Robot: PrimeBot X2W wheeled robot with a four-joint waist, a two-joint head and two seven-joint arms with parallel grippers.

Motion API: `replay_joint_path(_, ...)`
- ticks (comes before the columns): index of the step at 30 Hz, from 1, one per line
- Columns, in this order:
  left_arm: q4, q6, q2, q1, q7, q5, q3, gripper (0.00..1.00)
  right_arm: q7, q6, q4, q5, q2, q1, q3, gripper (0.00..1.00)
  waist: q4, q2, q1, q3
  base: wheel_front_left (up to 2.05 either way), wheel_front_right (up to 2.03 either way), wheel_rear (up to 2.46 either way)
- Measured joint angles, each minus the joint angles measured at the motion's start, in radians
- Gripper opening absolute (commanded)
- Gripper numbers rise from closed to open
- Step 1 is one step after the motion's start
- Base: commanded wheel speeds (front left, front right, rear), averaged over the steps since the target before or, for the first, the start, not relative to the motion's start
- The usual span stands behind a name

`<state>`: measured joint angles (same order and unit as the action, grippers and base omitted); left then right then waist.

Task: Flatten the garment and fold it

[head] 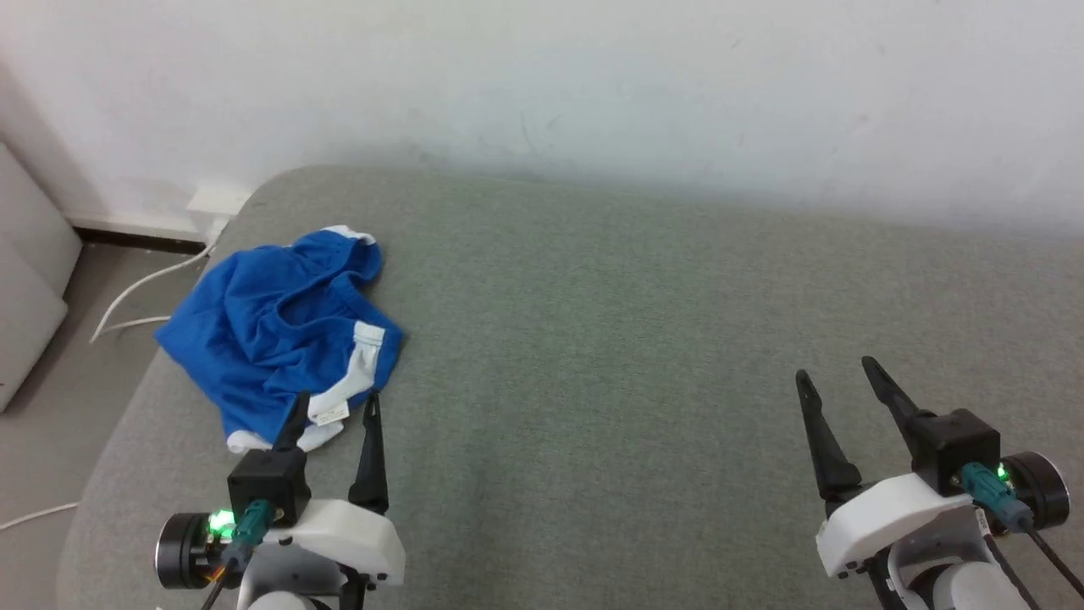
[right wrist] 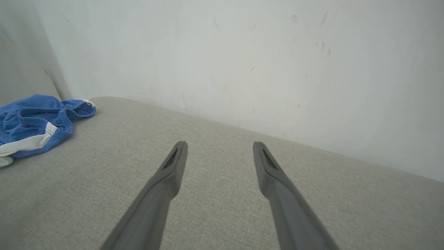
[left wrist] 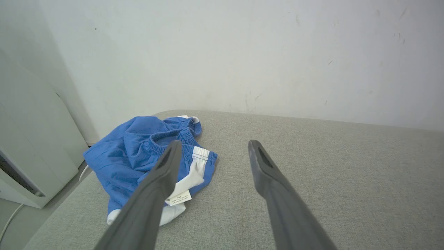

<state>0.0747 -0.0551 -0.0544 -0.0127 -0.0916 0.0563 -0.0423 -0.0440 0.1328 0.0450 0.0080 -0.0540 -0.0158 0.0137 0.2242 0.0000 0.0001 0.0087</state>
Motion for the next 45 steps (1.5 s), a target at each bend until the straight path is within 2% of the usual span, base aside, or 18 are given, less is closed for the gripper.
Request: replay_joint_path(45,0.074,-0.075,-0.016,-0.030,-0.095,0.051,-0.018,1.00,-0.041,0.000,0.041,0.000,0.000,-0.032,0.024,1.00,0.216,0.0000,0.0000,-0.002,0.00,0.00,0.00)
